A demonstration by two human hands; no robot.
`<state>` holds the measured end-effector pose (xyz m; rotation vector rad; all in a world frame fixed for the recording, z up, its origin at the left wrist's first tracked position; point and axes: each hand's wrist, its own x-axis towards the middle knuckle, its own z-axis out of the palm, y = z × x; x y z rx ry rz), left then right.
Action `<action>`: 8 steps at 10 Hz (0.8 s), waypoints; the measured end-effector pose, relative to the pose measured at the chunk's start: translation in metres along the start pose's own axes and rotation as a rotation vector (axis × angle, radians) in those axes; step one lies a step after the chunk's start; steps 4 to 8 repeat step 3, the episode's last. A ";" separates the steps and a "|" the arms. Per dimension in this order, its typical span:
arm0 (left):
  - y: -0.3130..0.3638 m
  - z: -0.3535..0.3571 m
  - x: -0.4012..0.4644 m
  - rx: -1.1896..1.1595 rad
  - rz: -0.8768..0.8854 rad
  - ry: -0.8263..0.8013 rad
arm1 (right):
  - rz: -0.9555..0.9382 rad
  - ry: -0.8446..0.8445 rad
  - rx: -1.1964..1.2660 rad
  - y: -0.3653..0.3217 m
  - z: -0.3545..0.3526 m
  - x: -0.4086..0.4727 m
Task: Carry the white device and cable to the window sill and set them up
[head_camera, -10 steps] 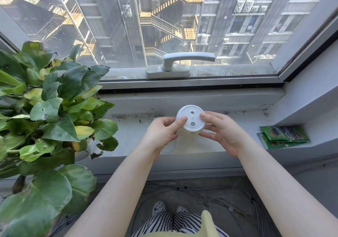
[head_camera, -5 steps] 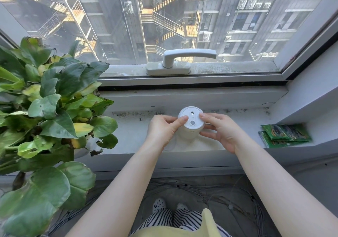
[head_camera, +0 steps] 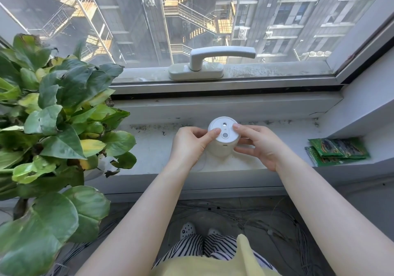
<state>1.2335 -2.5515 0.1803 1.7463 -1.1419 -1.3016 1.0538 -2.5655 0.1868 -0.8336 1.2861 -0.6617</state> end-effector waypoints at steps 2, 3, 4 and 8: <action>0.001 0.000 0.001 0.038 0.012 0.013 | 0.003 -0.021 -0.027 0.000 -0.002 0.001; 0.003 0.000 0.001 0.032 0.035 0.071 | -0.013 0.005 -0.088 0.000 -0.002 0.001; 0.003 0.000 0.001 0.032 0.035 0.071 | -0.013 0.005 -0.088 0.000 -0.002 0.001; 0.003 0.000 0.001 0.032 0.035 0.071 | -0.013 0.005 -0.088 0.000 -0.002 0.001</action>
